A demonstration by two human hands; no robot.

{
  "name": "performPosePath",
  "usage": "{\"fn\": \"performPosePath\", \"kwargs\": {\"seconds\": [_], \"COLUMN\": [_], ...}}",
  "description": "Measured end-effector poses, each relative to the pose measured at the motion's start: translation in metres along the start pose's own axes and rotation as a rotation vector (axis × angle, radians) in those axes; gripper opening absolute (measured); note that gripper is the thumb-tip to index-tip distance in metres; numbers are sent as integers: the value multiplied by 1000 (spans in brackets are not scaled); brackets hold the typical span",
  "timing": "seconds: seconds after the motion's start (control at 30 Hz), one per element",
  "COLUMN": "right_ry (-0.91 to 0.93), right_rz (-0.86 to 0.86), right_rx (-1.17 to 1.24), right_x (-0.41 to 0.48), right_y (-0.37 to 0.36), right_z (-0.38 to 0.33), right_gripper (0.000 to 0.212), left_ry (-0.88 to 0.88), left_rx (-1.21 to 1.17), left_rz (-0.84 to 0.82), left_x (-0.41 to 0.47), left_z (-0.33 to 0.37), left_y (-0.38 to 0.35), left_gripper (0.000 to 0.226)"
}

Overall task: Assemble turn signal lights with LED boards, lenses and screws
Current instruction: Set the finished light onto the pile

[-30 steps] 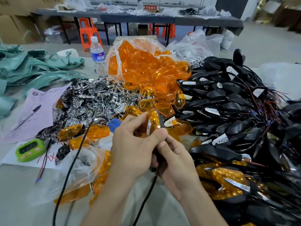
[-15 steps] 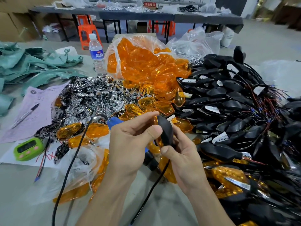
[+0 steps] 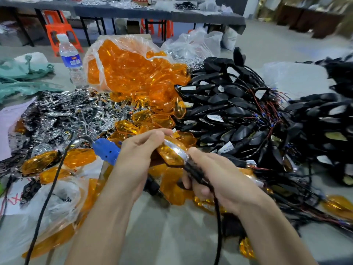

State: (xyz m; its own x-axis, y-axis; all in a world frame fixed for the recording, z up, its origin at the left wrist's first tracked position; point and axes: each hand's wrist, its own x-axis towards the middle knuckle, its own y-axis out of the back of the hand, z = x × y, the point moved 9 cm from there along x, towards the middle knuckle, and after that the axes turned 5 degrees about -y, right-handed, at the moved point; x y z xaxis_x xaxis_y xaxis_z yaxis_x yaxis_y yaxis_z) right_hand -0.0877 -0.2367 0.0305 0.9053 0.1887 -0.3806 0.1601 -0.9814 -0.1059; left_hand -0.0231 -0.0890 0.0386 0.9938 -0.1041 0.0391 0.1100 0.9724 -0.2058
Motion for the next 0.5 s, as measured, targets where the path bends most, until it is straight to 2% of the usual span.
{"fn": "performPosePath", "kwargs": {"seconds": [0.03,0.07,0.13,0.2,0.23,0.3,0.37,0.43,0.5], "right_ry": [59,106,131,131,144,174,181,129,84], "right_rz": [66,92,80,136,191,326,494,636,680], "right_rx": [-113,-208,-378,-513,-593,-739,-877,-929,-874], "right_x": [-12,-26,-55,-82,-93,-108,-113,-106,-90], "right_y": [14,23,36,55,68,99,137,169,185], "right_z": [-10,-20,-29,-39,-46,-61,-68,-60,-40], "right_gripper": [24,17,35,37,34,26,32,39,35], "left_ry": [-11,-32,-103,-172,-195,-211,-209,-239,-250], "left_rx": [31,49,76,137,164,156,141,236,429], "left_rz": [57,96,120,79,50,-18,-72,-105,-163], "left_x": [-1,-2,-6,-10,-11,-9,-6,-2,4], "left_z": [-3,-5,-1,3,2,-2,-9,-17,-27], "left_y": [-6,-13,-32,-55,-67,-89,-104,-109,-109], "left_gripper": [25,27,38,55,56,46,35,23,19]}}
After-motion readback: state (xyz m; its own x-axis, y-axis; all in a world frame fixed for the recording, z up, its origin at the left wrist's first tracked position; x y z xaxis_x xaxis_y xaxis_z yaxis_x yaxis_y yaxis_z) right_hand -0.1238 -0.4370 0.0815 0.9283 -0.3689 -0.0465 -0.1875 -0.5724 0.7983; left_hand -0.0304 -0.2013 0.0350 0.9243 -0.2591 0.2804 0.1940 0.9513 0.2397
